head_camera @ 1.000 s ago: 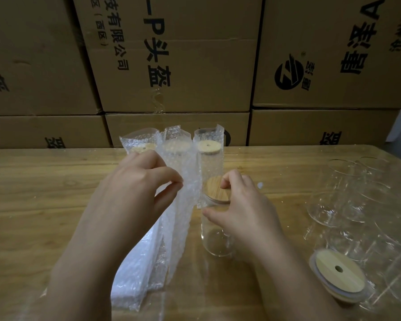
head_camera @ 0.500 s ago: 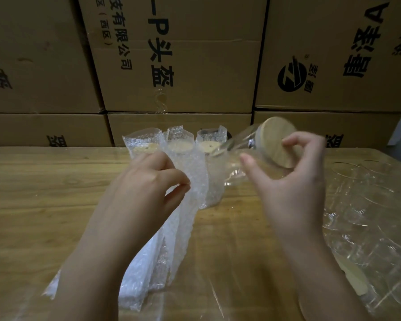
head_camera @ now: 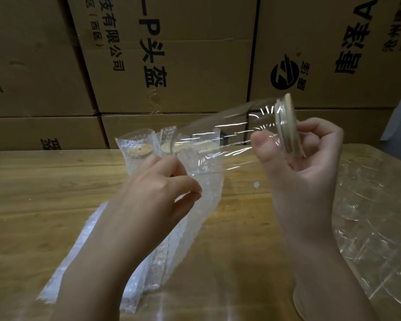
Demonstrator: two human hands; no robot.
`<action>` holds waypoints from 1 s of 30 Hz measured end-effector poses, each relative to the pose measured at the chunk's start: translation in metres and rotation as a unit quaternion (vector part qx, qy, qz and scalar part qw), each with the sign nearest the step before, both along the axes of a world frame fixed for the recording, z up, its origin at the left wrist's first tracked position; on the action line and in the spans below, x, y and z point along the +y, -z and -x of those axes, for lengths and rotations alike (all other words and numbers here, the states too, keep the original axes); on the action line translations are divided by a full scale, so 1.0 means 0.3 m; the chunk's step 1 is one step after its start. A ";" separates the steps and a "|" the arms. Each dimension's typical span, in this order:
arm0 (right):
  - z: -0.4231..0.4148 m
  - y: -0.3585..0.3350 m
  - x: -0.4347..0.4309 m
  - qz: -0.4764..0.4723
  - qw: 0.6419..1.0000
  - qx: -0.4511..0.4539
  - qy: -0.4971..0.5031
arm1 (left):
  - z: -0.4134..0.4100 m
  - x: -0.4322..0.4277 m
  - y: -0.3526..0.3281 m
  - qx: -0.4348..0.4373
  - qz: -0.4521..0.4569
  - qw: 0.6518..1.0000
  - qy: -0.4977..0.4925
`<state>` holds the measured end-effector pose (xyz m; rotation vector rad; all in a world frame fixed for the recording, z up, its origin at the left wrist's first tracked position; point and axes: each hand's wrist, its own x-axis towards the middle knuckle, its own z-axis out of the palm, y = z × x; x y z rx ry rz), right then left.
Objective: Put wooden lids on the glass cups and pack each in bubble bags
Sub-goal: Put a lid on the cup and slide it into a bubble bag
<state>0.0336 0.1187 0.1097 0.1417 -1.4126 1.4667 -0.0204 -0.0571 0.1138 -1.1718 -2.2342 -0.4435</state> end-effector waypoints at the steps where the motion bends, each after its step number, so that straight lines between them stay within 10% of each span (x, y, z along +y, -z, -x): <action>1: 0.001 0.001 0.002 -0.004 1.000 -0.008 0.008 | 0.002 -0.001 0.001 0.002 -0.005 1.000 -0.006; 13: 0.007 0.011 0.024 -0.057 0.993 -0.084 0.067 | 0.044 0.034 0.041 -0.011 -0.134 0.990 -0.039; 20: -0.019 -0.005 0.029 -0.134 0.979 -0.092 0.124 | 0.046 0.110 0.067 -0.317 -0.363 0.873 0.079; 30: 0.004 0.020 0.024 -0.304 0.903 -0.210 0.216 | 0.070 0.133 0.109 -0.445 -0.395 0.788 0.158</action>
